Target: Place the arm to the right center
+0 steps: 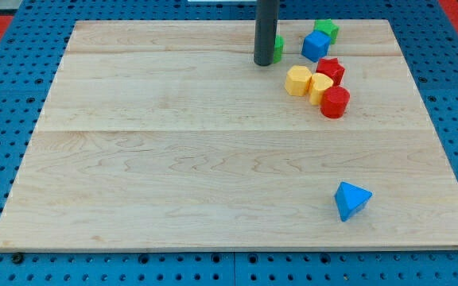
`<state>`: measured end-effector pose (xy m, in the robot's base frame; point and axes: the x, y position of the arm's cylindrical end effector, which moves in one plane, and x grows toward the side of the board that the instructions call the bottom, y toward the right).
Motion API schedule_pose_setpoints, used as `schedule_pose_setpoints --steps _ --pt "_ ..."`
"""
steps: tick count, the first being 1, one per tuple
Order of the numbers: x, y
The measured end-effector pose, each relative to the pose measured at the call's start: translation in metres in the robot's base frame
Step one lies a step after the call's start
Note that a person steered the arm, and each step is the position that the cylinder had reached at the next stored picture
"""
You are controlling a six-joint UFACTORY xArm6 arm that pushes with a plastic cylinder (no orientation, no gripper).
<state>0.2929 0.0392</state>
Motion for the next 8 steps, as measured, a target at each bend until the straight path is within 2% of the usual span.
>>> schedule_pose_setpoints --steps 1,2,3,4,5,6,7,8 --pt "-0.017 -0.047" --pt "-0.021 0.038" --pt "-0.024 0.064" --pt "-0.015 -0.015" --pt "0.076 -0.054" --pt "0.169 -0.010" --pt "0.181 0.084" --pt "0.179 0.141"
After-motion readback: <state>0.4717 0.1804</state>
